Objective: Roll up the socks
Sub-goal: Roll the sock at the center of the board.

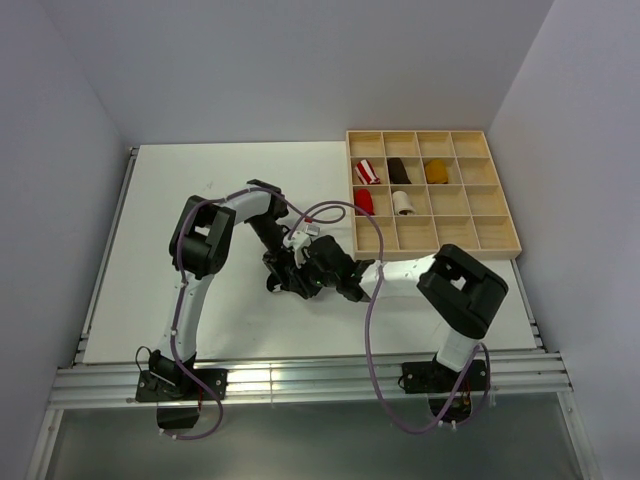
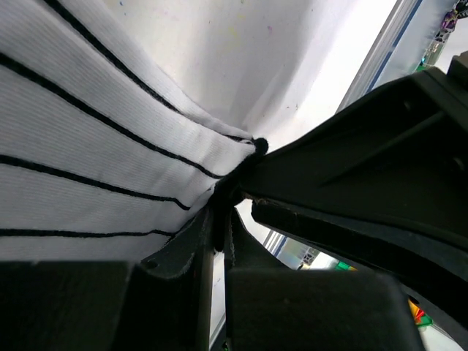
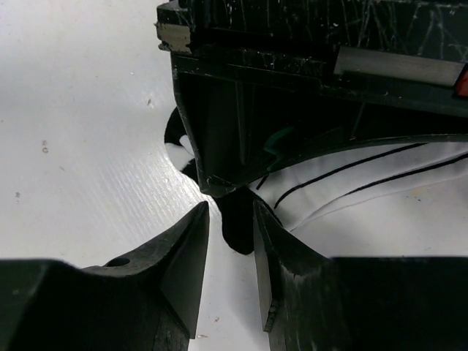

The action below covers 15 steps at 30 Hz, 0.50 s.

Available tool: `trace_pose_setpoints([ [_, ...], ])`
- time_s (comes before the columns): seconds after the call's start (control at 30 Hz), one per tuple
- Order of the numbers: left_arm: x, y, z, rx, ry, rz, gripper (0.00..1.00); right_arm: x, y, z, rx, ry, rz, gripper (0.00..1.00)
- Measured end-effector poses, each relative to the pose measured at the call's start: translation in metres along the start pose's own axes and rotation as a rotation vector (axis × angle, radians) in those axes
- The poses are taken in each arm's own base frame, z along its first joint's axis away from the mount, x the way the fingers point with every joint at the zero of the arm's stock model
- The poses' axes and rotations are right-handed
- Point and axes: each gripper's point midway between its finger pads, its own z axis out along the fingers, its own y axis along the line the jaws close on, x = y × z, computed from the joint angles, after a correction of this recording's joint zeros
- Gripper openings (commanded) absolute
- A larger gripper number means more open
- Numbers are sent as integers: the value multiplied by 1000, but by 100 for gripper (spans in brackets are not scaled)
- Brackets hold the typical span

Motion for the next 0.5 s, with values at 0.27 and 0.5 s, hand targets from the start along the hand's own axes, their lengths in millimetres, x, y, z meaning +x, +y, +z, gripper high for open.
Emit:
trace_pose_setpoints([
  [0.27,0,0,0,-1,2,-1,0,8,-3,9,3,26,-2,39],
  [0.5,1,2,-1,-7,2,-5,1,7,-3,13,4,29,-1,26],
])
